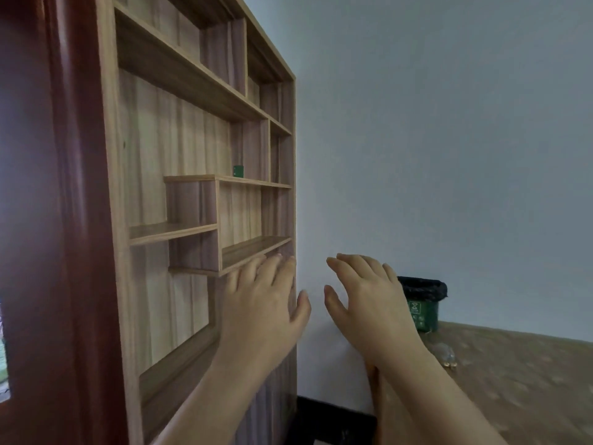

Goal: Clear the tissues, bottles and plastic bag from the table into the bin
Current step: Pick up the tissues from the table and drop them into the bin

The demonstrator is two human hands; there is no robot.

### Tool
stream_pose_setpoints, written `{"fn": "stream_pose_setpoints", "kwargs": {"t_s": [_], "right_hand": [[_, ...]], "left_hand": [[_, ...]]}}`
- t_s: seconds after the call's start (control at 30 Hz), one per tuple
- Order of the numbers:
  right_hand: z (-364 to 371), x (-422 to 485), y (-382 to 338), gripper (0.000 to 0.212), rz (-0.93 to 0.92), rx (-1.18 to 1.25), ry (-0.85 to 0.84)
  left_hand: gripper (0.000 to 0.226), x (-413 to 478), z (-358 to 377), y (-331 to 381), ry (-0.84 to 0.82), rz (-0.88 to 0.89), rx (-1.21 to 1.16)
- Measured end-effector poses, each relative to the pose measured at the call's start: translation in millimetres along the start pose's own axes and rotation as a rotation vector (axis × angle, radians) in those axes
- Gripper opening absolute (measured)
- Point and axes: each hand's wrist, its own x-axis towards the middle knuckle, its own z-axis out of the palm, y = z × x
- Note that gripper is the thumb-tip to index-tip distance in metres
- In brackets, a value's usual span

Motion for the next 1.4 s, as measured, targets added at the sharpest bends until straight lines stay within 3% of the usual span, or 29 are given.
{"fn": "stream_pose_setpoints", "kwargs": {"t_s": [0.2, 0.4, 0.8, 1.07, 1.4], "right_hand": [[-10.4, -31.9, 25.7, 0.037, 0.099, -0.095, -0.073], [-33.5, -70.1, 49.0, 0.027, 0.165, -0.222, -0.041], [-97.6, -148.3, 86.8, 0.033, 0.364, -0.407, -0.133], [-163.6, -200.5, 117.8, 0.039, 0.506, -0.568, -0.182], [-274.6, -264.5, 182.4, 0.034, 0.591, -0.667, -0.097]], "left_hand": [[0.047, -10.3, 25.3, 27.1, -0.023, 0.054, -0.120], [0.045, -27.6, 53.4, 65.2, -0.036, 0.125, -0.296], [0.046, -65.0, 86.1, 154.6, -0.157, 0.261, -0.575], [0.046, -93.1, 87.1, 244.8, -0.271, 0.356, -0.714], [0.045, -120.1, 64.8, 385.3, -0.288, 0.413, -0.831]]}}
